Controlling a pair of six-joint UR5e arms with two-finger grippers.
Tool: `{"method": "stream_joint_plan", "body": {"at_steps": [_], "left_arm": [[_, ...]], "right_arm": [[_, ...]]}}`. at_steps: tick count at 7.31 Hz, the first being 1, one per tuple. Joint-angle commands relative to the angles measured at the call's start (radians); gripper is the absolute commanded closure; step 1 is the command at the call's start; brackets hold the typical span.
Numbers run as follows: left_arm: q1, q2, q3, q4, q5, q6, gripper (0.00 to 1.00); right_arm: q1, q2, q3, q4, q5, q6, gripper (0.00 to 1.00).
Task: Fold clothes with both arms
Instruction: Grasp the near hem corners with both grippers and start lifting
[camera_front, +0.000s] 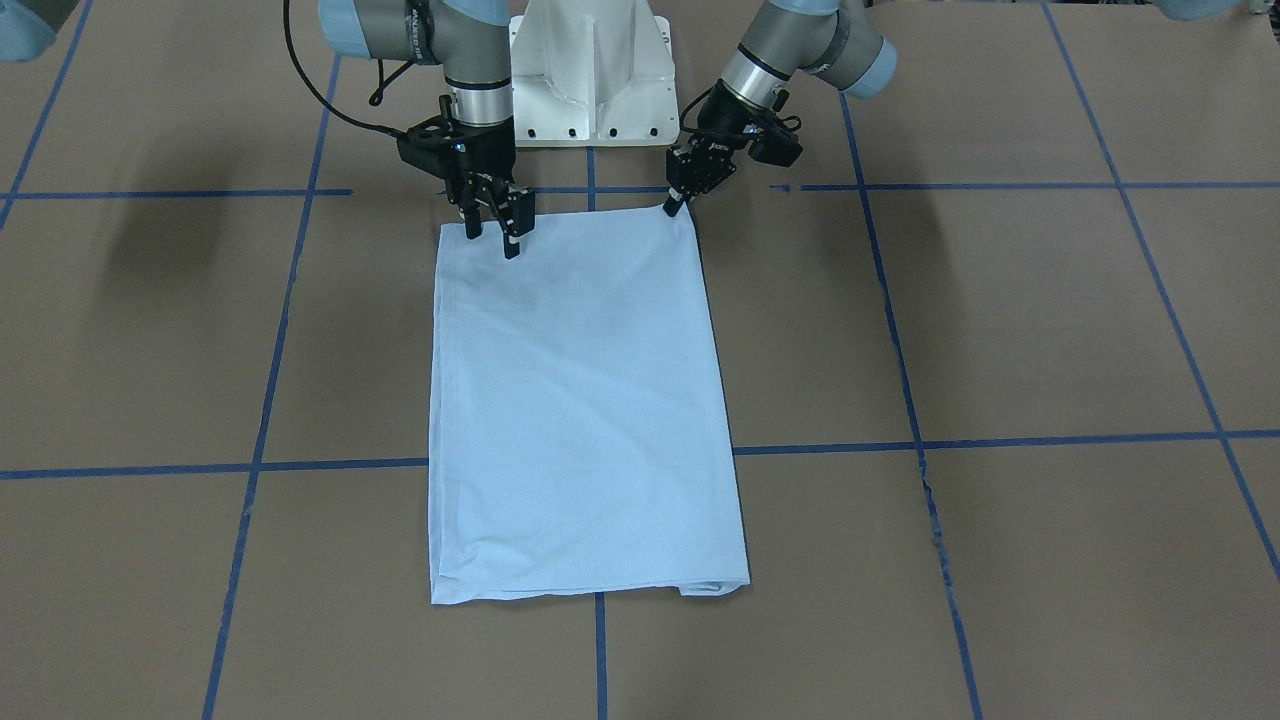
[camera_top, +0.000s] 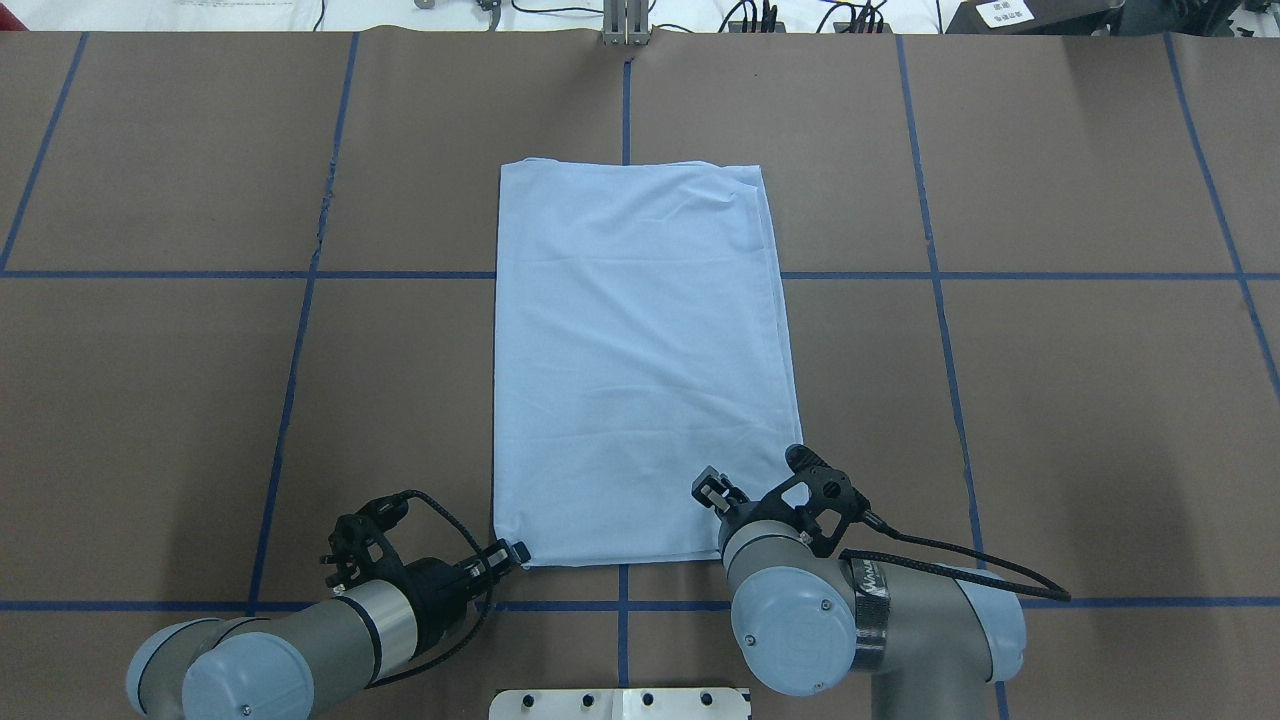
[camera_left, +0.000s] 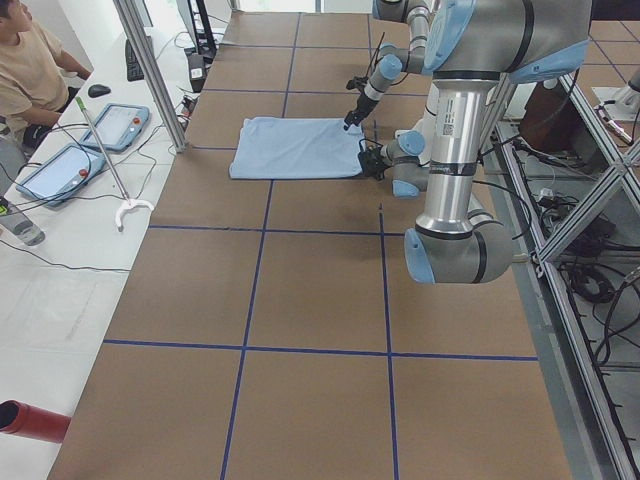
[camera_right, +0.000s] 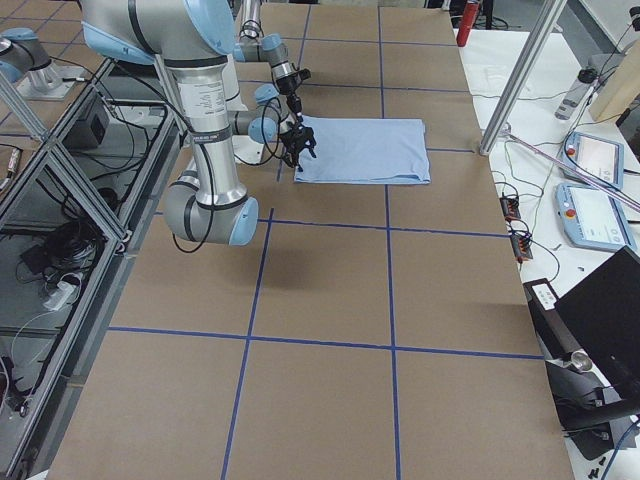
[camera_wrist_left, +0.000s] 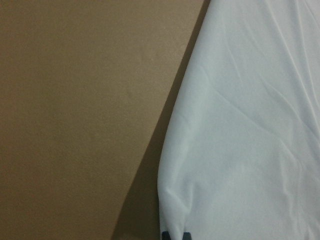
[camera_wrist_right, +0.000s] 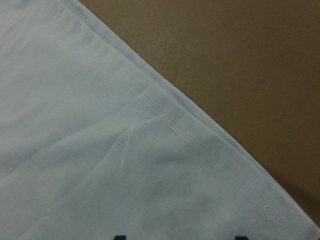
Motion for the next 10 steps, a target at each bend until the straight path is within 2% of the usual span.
{"method": "stream_joint_plan", "body": {"at_steps": [1, 4, 5, 6, 7, 8, 10], "left_arm": [[0.0, -0.001, 0.0, 0.0, 0.0, 0.0, 1.0], [0.0, 0.001, 0.0, 0.0, -0.001, 0.0, 1.0], [0.0, 0.001, 0.0, 0.0, -0.001, 0.0, 1.0], [0.0, 0.0, 0.0, 0.0, -0.001, 0.0, 1.0], [0.0, -0.001, 0.0, 0.0, -0.001, 0.0, 1.0], [0.001, -0.001, 0.0, 0.0, -0.001, 0.0, 1.0], [0.002, -0.001, 0.0, 0.0, -0.003, 0.0, 1.0]], "right_arm": [[-0.002, 0.0, -0.006, -0.001, 0.0, 0.004, 0.23], [0.0, 0.003, -0.023, 0.001, -0.001, 0.006, 0.24], [0.001, 0.003, -0.023, 0.005, -0.003, 0.016, 0.31], [0.004, 0.003, -0.023, 0.011, -0.003, 0.041, 0.43], [0.012, 0.027, -0.025, 0.01, -0.003, 0.055, 0.66], [0.012, 0.029, -0.025, 0.01, -0.003, 0.056, 0.82], [0.011, 0.031, -0.037, 0.011, -0.003, 0.058, 0.82]]}}
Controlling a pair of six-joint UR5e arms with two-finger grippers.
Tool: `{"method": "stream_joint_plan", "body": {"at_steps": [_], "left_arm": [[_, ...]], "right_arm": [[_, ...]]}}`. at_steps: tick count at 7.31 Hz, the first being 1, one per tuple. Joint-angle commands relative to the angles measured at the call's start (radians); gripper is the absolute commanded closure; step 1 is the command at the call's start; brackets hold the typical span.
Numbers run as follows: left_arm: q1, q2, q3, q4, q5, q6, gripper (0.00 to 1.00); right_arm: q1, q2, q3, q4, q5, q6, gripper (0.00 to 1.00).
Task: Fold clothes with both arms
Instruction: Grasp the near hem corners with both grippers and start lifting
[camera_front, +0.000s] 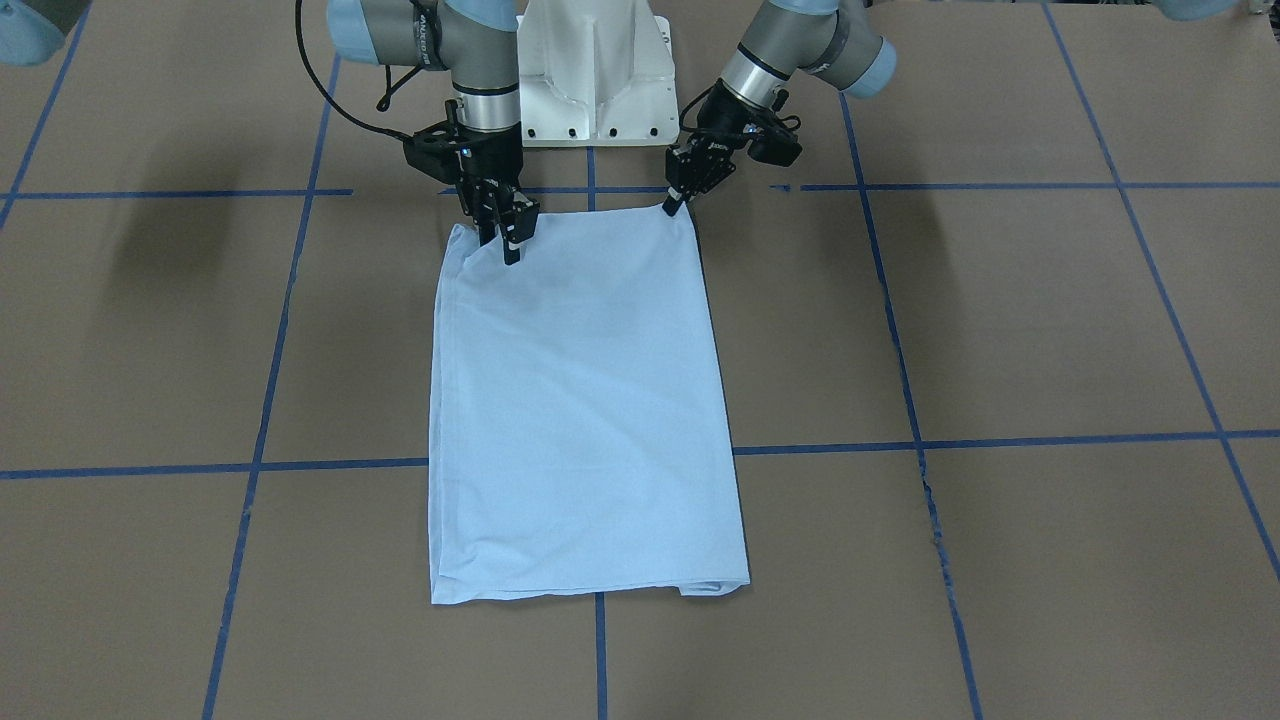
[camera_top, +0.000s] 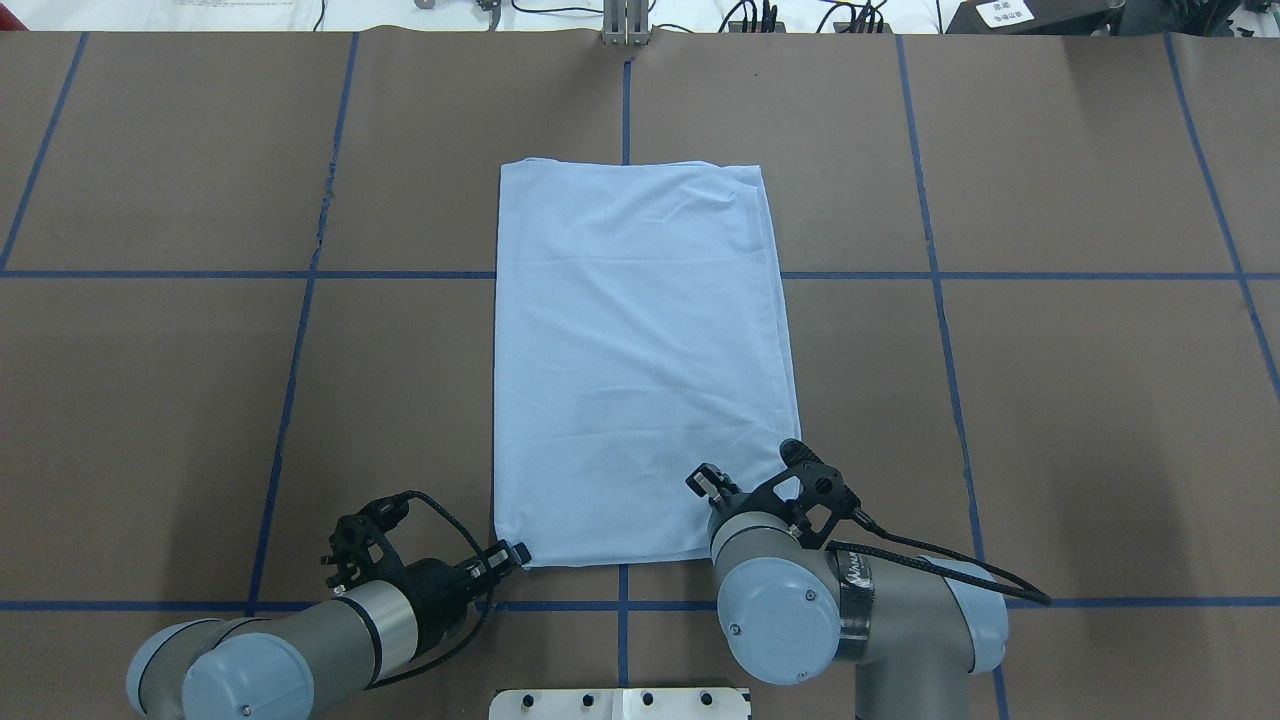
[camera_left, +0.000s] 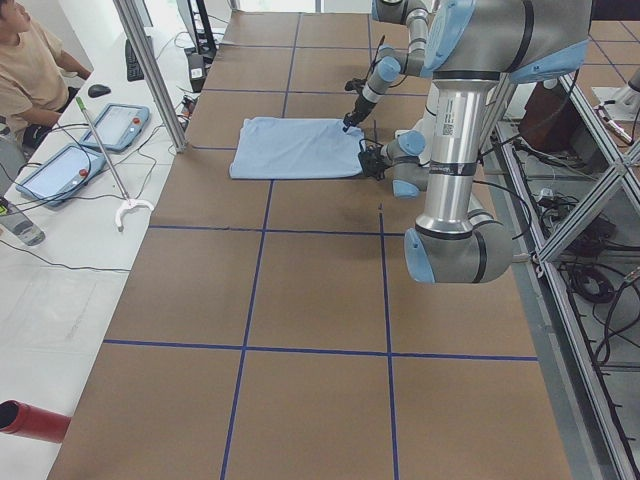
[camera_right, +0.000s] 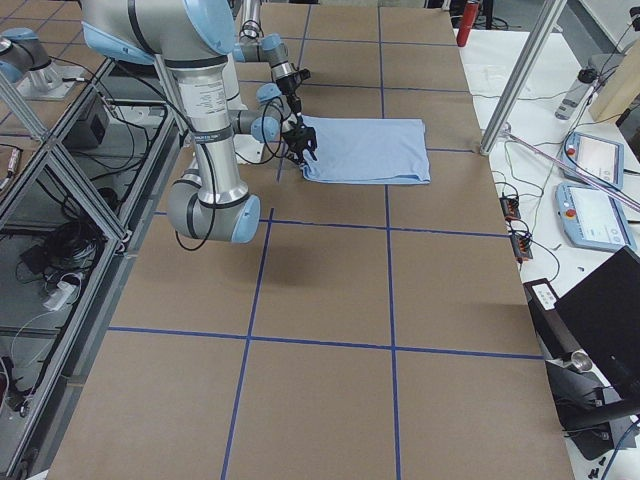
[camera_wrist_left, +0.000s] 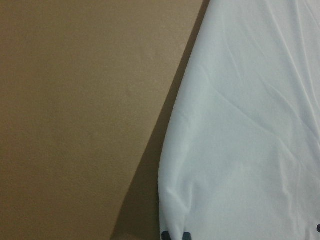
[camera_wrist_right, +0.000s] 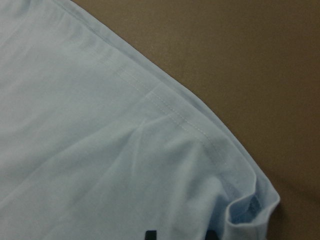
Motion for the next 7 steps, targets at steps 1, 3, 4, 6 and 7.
{"method": "stream_joint_plan", "body": {"at_steps": [1, 3, 4, 6, 7], "left_arm": [[0.002, 0.0, -0.002, 0.0, -0.001, 0.002, 1.0], [0.0, 0.0, -0.003, -0.002, -0.001, 0.002, 1.0], [-0.001, 0.0, -0.011, -0.002, -0.001, 0.009, 1.0], [-0.012, 0.014, -0.105, 0.021, -0.03, 0.032, 1.0], [-0.021, 0.035, -0.229, 0.108, -0.059, 0.05, 1.0]], "right_arm": [[0.002, 0.004, -0.004, 0.001, 0.0, 0.004, 0.87], [0.006, 0.009, 0.003, 0.001, 0.0, 0.004, 1.0], [0.008, 0.009, 0.017, 0.002, -0.002, 0.004, 1.0], [0.012, 0.004, 0.098, -0.01, -0.003, 0.002, 1.0], [0.015, -0.004, 0.145, -0.012, -0.006, 0.002, 1.0]]}}
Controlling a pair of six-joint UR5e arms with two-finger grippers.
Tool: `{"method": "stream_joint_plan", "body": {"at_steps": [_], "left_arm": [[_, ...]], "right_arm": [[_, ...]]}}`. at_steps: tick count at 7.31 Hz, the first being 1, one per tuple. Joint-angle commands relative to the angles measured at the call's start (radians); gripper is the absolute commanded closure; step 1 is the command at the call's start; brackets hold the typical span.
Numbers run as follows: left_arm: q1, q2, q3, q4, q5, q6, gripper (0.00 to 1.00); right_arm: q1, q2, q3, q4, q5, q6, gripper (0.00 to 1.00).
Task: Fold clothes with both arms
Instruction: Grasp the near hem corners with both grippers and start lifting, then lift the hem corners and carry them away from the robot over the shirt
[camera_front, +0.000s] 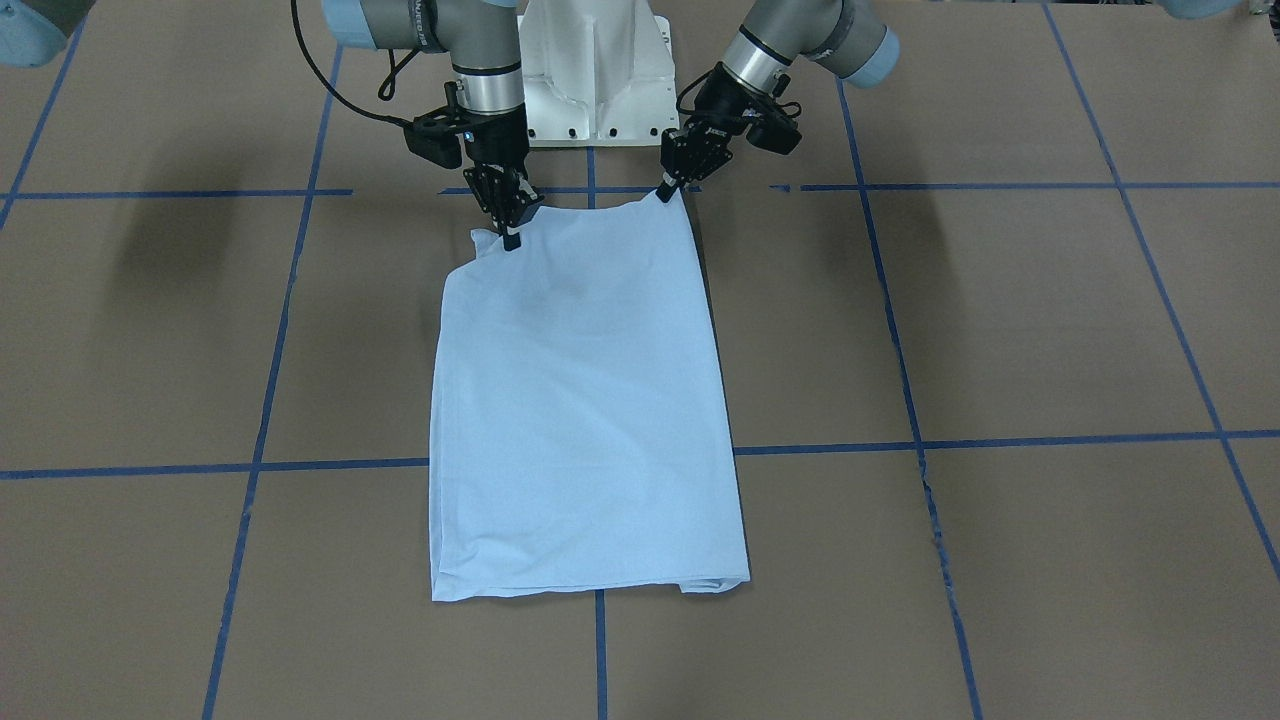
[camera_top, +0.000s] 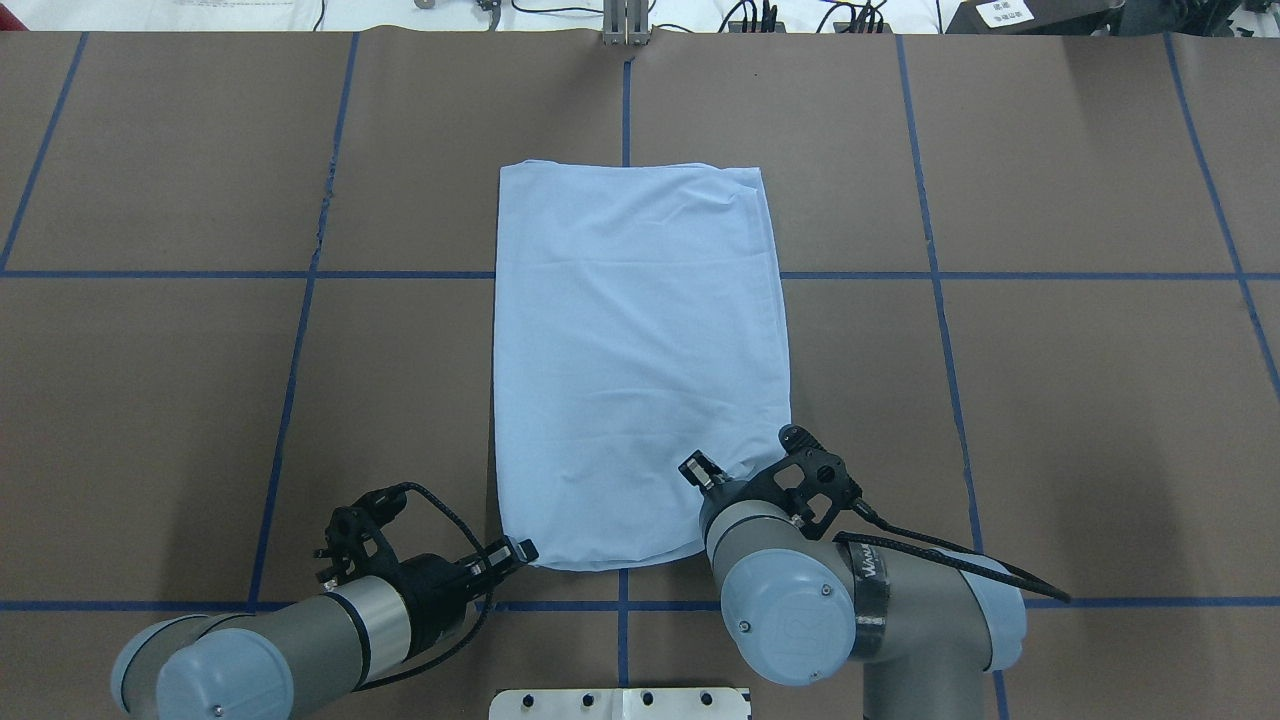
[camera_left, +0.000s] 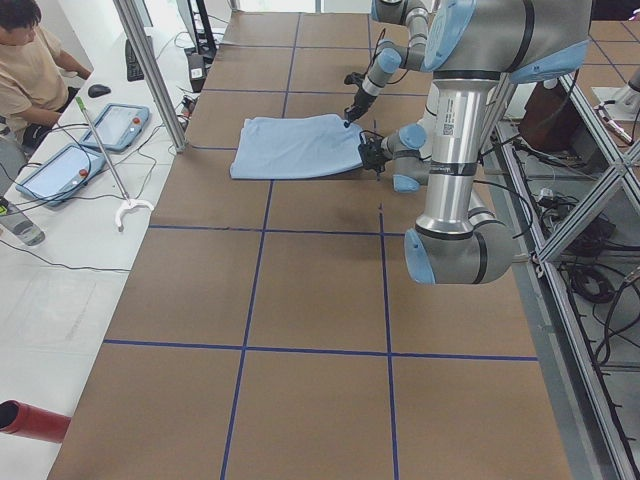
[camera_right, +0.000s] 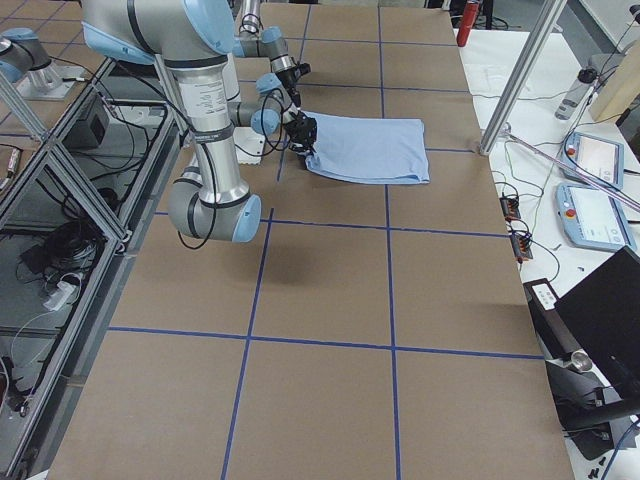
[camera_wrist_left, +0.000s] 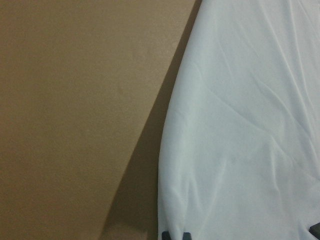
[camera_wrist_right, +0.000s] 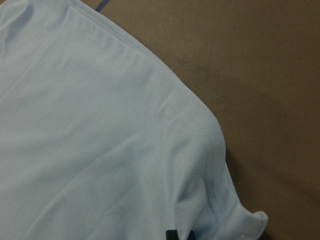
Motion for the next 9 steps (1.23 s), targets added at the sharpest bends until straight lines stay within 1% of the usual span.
{"method": "stream_joint_plan", "body": {"at_steps": [1, 2, 3, 4, 5, 6, 7, 8, 9], "left_arm": [[-0.01, 0.034, -0.268, 0.218, -0.064, 0.021, 1.0], [-0.01, 0.031, -0.38, 0.352, -0.089, 0.021, 1.0], [-0.01, 0.026, -0.448, 0.429, -0.092, 0.021, 1.0], [-0.013, 0.025, -0.509, 0.49, -0.136, 0.021, 1.0], [-0.071, 0.006, -0.534, 0.562, -0.205, 0.022, 1.0], [-0.12, -0.021, -0.524, 0.601, -0.242, 0.054, 1.0], [-0.167, -0.058, -0.498, 0.63, -0.244, 0.12, 1.0], [-0.222, -0.107, -0.417, 0.64, -0.245, 0.158, 1.0], [-0.267, -0.17, -0.306, 0.64, -0.247, 0.192, 1.0]], "right_arm": [[0.002, -0.007, 0.137, -0.069, -0.001, 0.0, 1.0], [-0.026, 0.002, 0.248, -0.193, 0.002, 0.001, 1.0], [-0.058, 0.003, 0.338, -0.262, 0.001, 0.001, 1.0], [-0.066, 0.005, 0.385, -0.307, 0.002, 0.001, 1.0], [-0.064, 0.005, 0.411, -0.318, 0.004, 0.0, 1.0], [-0.066, 0.006, 0.398, -0.318, 0.005, -0.012, 1.0], [-0.054, 0.014, 0.343, -0.312, 0.001, -0.031, 1.0], [-0.017, 0.044, 0.274, -0.305, 0.002, -0.075, 1.0], [0.011, 0.071, 0.2, -0.295, 0.004, -0.08, 1.0]]}}
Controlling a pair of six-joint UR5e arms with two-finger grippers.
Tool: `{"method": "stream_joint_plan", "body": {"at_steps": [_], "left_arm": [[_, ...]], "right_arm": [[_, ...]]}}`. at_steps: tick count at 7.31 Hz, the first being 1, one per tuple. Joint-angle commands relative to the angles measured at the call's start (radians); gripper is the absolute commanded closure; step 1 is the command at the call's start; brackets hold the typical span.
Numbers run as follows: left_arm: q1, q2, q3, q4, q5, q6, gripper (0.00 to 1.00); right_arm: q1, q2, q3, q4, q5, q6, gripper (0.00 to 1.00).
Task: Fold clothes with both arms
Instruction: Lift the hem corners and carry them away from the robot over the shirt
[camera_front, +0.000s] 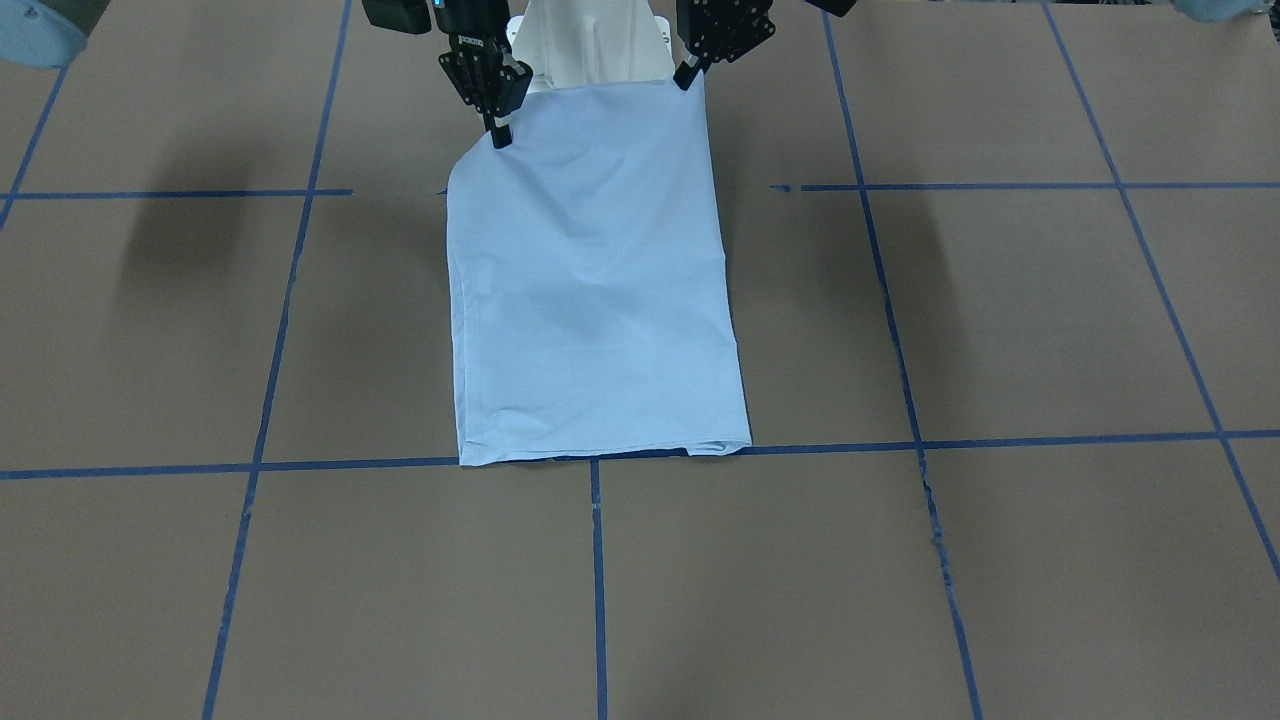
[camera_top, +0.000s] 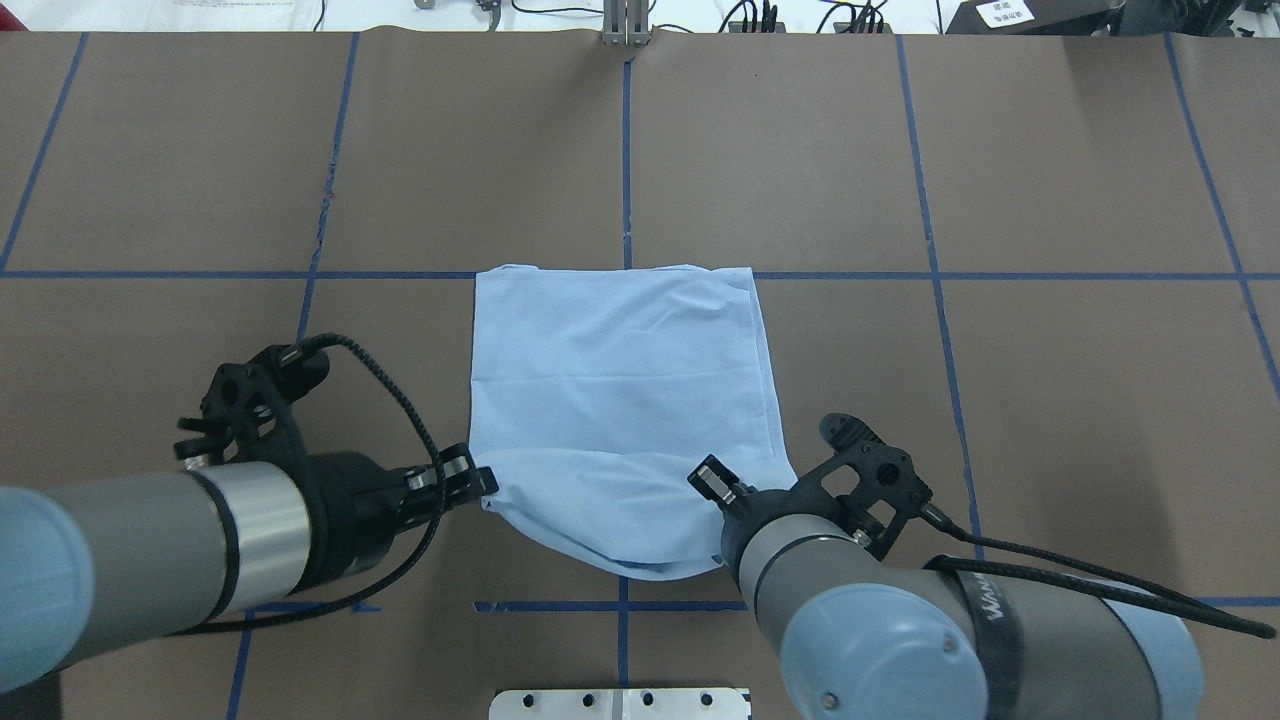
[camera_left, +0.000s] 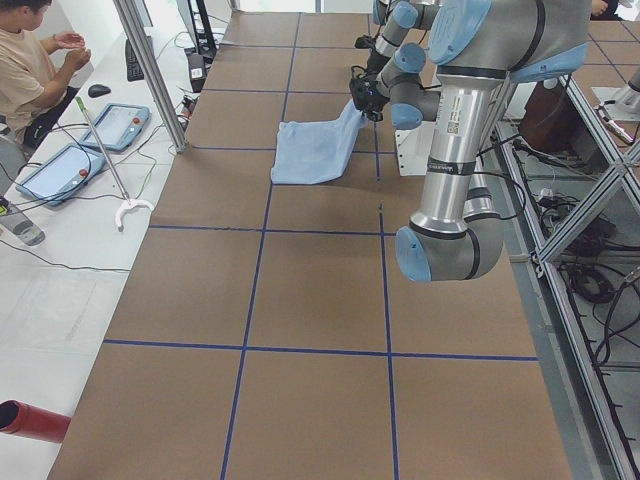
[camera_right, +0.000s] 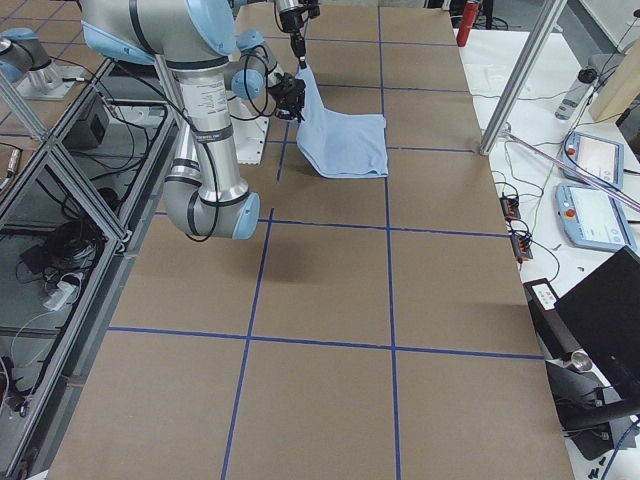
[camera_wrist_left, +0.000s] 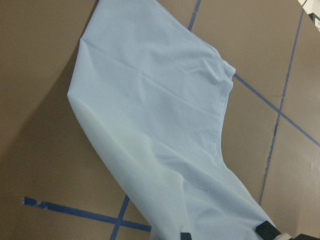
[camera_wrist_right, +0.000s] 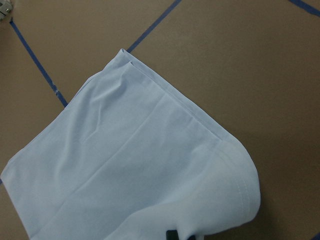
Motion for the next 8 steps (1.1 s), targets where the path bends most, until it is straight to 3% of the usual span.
{"method": "stream_joint_plan", "body": {"at_steps": [1, 3, 5, 6, 8], "left_arm": [[-0.098, -0.103, 0.176, 0.009, -0.006, 0.096, 1.0], [-0.118, -0.108, 0.261, -0.002, -0.004, 0.122, 1.0], [-0.144, -0.135, 0.339, -0.004, -0.004, 0.155, 1.0], [-0.166, -0.173, 0.408, -0.011, -0.001, 0.156, 1.0], [-0.199, -0.212, 0.544, -0.104, -0.001, 0.161, 1.0]], "right_arm": [[0.064, 0.039, -0.144, 0.07, 0.001, -0.043, 1.0], [0.144, 0.065, -0.294, 0.205, 0.006, -0.101, 1.0], [0.227, 0.195, -0.51, 0.261, 0.062, -0.141, 1.0], [0.251, 0.211, -0.598, 0.351, 0.067, -0.166, 1.0], [0.287, 0.271, -0.729, 0.419, 0.078, -0.186, 1.0]]}}
